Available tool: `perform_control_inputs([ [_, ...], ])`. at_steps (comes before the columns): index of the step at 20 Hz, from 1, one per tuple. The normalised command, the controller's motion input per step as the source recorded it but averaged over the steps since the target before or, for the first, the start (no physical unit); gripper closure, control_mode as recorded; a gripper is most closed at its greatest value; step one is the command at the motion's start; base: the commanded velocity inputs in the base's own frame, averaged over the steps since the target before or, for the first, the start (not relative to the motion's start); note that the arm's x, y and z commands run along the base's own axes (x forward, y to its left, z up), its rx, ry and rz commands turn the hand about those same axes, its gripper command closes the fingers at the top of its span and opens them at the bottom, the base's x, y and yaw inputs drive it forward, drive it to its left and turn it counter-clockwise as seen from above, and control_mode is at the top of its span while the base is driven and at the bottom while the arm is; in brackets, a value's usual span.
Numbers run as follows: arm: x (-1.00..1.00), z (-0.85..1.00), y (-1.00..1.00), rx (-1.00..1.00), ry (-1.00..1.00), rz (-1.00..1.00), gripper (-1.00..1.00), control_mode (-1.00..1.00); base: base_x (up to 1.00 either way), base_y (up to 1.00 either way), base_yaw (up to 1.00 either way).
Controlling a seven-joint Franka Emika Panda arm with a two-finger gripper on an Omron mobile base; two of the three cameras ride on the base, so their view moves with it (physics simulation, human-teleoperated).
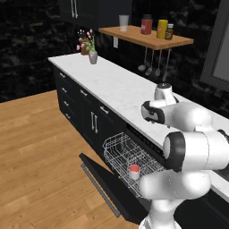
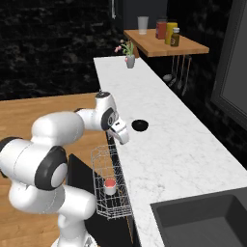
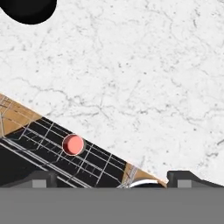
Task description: Pick up the cup and bowl from the counter, place them in the dishwasher, and close the dishwasher door.
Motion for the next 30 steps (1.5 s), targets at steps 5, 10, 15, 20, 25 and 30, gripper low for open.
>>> perform_control_inputs([
  [5, 0.48, 0.0, -0.02, 0.0, 0.0, -0.07, -1.0, -1.0, 0.0, 0.0, 0.0],
  [10, 0.63, -0.02, -0.22, 0.0, 0.0, -0.13, -1.0, -1.0, 0.0, 0.0, 0.0],
  [15, 0.54, 0.0, -0.28, 0.0, 0.0, -0.12, -1.0, -1.0, 0.0, 0.0, 0.0],
  [20, 0.33, 0.0, -0.17, 0.0, 0.0, -0.06, -1.0, -1.0, 0.0, 0.0, 0.0],
  [25, 0.13, -0.12, -0.07, 0.0, -0.04, -0.07, -1.0, -1.0, 0.0, 0.0, 0.0],
  [30, 0.08, -0.22, 0.0, 0.0, -0.04, -0.06, -1.0, -1.0, 0.0, 0.0, 0.0],
])
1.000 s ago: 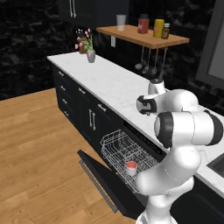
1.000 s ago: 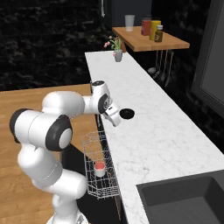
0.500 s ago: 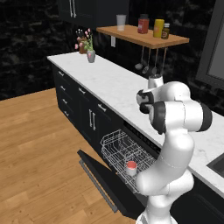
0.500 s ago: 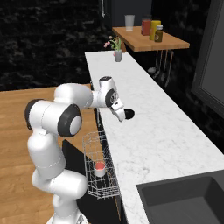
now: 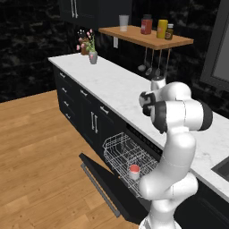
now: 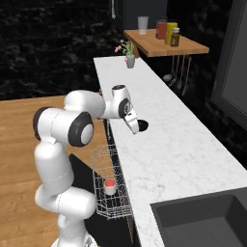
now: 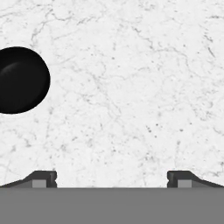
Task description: Pick up the cup and bowl from the counter, place them in the dishwasher, and close the dishwasher door.
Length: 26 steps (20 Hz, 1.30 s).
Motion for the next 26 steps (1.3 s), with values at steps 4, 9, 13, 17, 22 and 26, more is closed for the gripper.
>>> perform_control_inputs([
  [4, 0.19, -0.19, 0.0, 0.0, 0.0, -0.06, -1.0, -1.0, 0.0, 0.0, 0.0],
  [9, 0.35, -0.07, -0.09, 0.0, 0.0, -0.06, -1.0, -1.0, 0.0, 0.0, 0.0],
  [13, 0.37, -0.06, -0.18, 0.0, 0.0, -0.06, -1.0, -1.0, 0.0, 0.0, 0.0],
  [17, 0.35, -0.15, -0.22, 0.0, 0.0, -0.06, -1.0, -1.0, 0.0, 0.0, 0.0],
  [22, 0.37, -0.2, -0.22, 0.0, 0.0, -0.06, -1.0, -1.0, 0.0, 0.0, 0.0],
  [26, 0.36, -0.2, -0.17, 0.0, 0.0, -0.06, -1.0, -1.0, 0.0, 0.0, 0.0],
])
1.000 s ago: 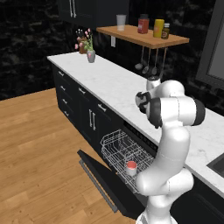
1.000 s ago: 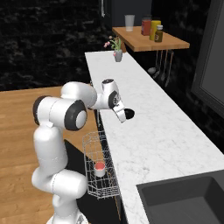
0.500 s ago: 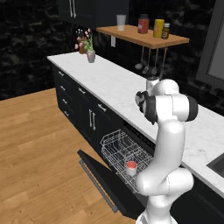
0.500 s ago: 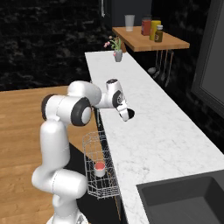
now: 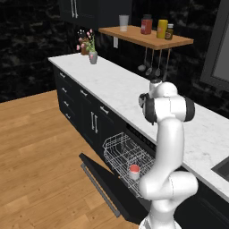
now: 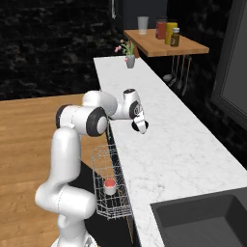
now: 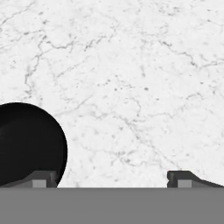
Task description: Pick up the cup and bowl from the counter, place them in the dishwasher, and close the dishwasher door.
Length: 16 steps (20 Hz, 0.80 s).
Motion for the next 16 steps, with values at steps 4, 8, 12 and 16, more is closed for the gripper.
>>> perform_control_inputs([
  [4, 0.36, -0.15, -0.05, 0.0, 0.0, -0.06, -1.0, -1.0, 0.0, 0.0, 0.0],
  [8, 0.28, -0.15, 0.0, 0.03, 0.0, -0.04, -1.0, -1.0, 0.0, 0.0, 0.0],
  [12, 0.36, -0.19, 0.0, 0.03, 0.0, -0.03, -1.0, -1.0, 0.0, 0.0, 0.0],
  [16, 0.29, -0.26, 0.0, 0.01, 0.0, -0.01, -1.0, -1.0, 0.0, 0.0, 0.0],
])
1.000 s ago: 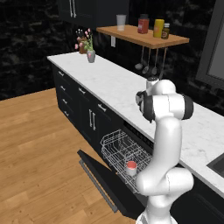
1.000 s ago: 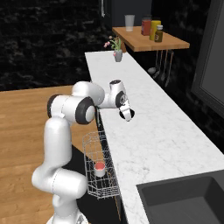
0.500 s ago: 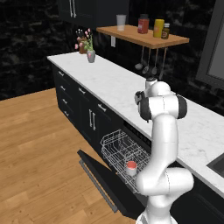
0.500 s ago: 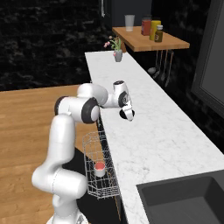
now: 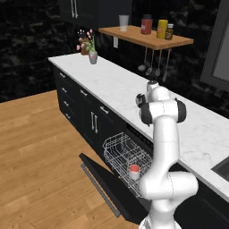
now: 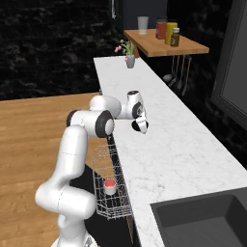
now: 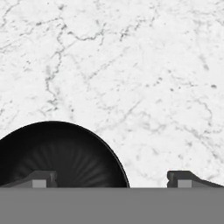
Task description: Pick up the cup and bowl from the counter, place them in the dishwasher, and close the dishwasher door.
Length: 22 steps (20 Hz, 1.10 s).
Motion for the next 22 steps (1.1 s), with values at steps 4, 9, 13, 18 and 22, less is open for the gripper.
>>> perform_control_inputs([
  [4, 0.27, -0.23, 0.0, 0.0, 0.0, 0.0, -1.0, -1.0, 0.0, 0.0, 0.0],
  [9, 0.1, -0.17, 0.0, 0.0, 0.0, 0.0, 1.0, -1.0, 0.0, 0.0, 0.0],
  [13, -0.31, -0.09, 0.0, 0.0, 0.0, 0.0, 1.0, -1.0, 0.0, 0.0, 0.0],
  [18, -0.93, -0.24, 0.0, 0.0, 0.0, 0.0, 1.0, -1.0, 0.0, 0.0, 0.0],
  [22, -1.0, -0.05, 0.0, 0.0, -0.1, 0.0, 1.0, -1.0, 0.0, 0.0, 0.0],
])
